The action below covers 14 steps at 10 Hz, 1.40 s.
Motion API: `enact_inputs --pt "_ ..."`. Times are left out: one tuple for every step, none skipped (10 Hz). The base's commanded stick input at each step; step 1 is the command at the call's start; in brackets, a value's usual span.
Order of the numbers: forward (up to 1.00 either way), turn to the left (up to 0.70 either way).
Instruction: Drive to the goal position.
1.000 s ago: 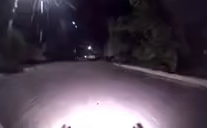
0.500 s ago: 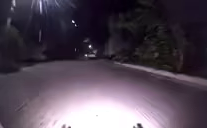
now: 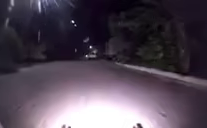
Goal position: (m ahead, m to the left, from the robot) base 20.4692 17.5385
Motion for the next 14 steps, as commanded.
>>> enact_inputs --pt "0.60 0.00" --pt "0.60 0.00" --pt "0.60 0.00" --pt "0.60 0.00" --pt "0.60 0.00" --pt "0.60 0.00" --pt "0.60 0.03" --pt "0.60 0.12" --pt "0.60 0.15" --pt "0.60 0.08" --pt "0.60 0.01" --pt "0.60 0.00" --pt "0.60 0.00" --pt "0.60 0.00"
